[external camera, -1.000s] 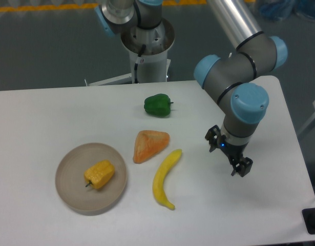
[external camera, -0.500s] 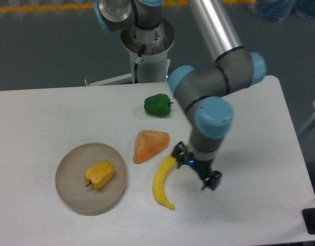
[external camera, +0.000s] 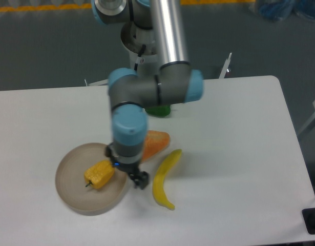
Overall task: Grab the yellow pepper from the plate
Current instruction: 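Lower the gripper onto the yellow pepper and close on it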
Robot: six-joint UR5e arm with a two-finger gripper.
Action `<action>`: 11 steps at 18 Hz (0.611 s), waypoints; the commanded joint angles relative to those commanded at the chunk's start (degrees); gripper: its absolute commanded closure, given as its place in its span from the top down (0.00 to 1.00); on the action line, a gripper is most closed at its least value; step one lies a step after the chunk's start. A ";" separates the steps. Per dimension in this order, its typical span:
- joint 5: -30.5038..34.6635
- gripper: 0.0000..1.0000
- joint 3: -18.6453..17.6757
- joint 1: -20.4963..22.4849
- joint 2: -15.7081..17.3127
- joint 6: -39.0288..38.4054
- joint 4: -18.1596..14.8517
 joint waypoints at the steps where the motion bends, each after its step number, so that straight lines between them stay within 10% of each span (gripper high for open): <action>1: 0.00 1.00 -0.44 -0.44 -0.09 -0.54 0.35; 11: 0.27 1.00 -3.08 -1.68 -2.11 -3.69 4.75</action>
